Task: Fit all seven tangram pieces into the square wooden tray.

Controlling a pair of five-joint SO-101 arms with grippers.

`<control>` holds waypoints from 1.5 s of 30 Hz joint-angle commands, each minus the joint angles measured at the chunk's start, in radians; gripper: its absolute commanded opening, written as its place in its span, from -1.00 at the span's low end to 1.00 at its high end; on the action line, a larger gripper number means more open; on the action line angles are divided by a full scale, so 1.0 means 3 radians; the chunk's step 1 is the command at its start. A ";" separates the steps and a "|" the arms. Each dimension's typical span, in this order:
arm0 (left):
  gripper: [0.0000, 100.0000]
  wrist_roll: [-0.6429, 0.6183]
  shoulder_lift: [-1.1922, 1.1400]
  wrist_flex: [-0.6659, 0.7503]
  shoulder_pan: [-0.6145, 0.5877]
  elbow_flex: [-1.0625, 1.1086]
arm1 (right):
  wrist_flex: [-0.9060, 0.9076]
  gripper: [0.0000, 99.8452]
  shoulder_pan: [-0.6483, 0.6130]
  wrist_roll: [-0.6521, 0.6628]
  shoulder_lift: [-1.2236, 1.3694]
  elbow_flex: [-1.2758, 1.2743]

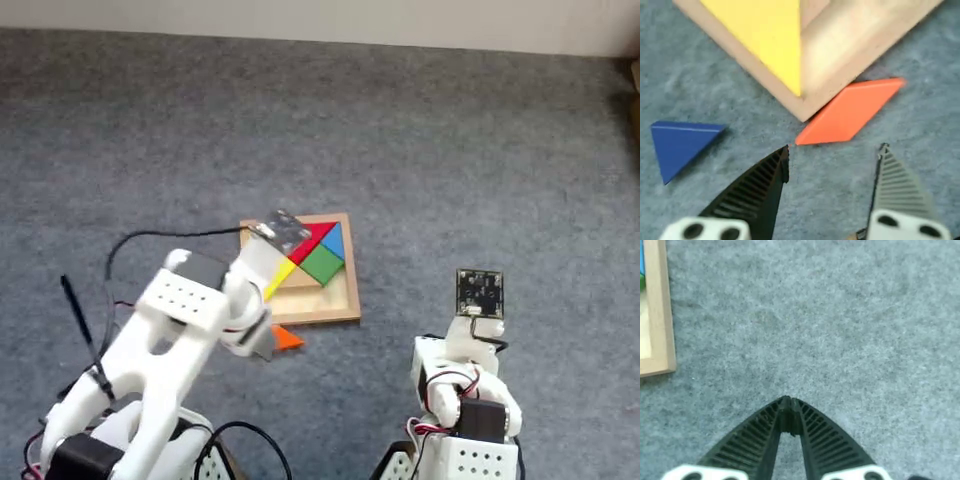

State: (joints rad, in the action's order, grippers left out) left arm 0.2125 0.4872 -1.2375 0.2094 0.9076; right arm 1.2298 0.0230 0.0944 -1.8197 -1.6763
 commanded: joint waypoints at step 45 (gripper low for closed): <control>-0.53 -0.0322 0.0079 0.0015 0.0744 -0.0100 | -0.0074 -0.99 0.0043 0.0015 -0.0038 -0.0228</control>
State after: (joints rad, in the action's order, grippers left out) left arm 0.1895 0.4672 -1.2313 0.4135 0.9030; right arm 1.2298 0.0230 0.0944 -1.8197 -1.6763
